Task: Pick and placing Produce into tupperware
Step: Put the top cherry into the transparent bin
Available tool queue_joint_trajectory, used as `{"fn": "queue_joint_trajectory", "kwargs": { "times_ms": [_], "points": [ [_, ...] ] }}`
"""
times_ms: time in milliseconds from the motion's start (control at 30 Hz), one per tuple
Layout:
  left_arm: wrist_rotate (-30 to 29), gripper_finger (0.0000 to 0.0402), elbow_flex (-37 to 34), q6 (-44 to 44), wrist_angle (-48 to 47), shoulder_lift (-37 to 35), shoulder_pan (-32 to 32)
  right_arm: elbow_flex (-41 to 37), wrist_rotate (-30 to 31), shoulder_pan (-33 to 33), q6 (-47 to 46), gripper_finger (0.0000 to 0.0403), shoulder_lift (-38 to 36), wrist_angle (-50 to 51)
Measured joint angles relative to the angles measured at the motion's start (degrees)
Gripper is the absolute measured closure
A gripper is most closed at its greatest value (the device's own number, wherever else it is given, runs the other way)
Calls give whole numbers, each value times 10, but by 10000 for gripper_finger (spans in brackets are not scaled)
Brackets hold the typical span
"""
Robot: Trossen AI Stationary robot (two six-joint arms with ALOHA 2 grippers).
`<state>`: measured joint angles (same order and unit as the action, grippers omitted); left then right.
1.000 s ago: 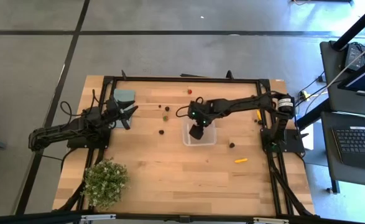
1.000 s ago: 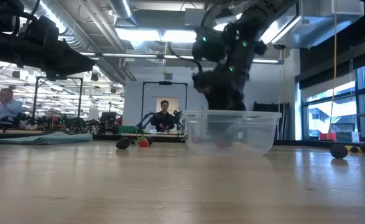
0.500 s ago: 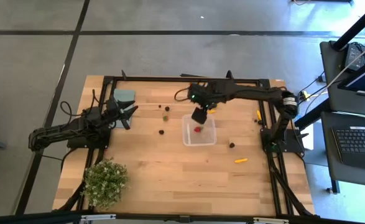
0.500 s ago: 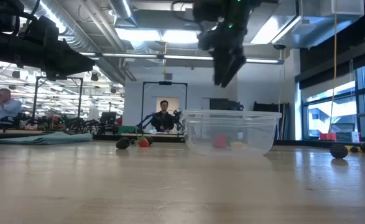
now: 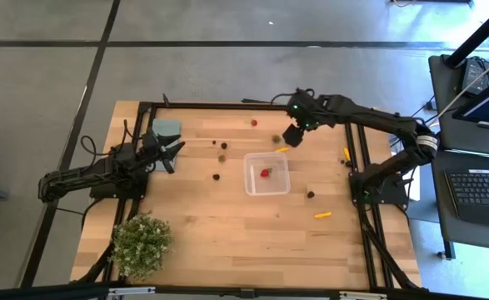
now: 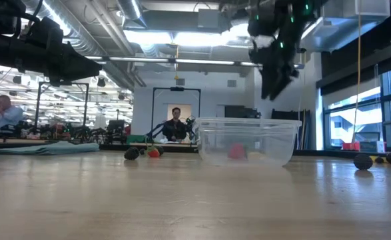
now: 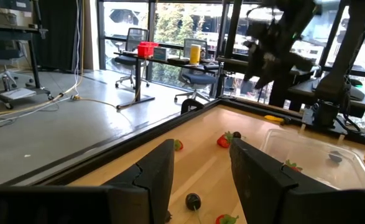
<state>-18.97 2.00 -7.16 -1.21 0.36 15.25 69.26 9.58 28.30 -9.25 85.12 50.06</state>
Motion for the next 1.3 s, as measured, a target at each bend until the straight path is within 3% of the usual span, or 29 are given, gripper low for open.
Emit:
{"fn": "queue_joint_trajectory", "kwargs": {
  "times_ms": [367, 700, 1300],
  "points": [
    [-1, 253, 0, 0, 0, 0, 0, -142, -3, 27, -5, 205, 50, -134],
    [-1, 253, 0, -1, 0, 0, 0, -153, -18, 26, -7, 231, 87, -188],
    [-1, 253, 0, 0, 0, 0, 0, -152, -45, 26, 20, 235, 155, -217]
  ]
}}
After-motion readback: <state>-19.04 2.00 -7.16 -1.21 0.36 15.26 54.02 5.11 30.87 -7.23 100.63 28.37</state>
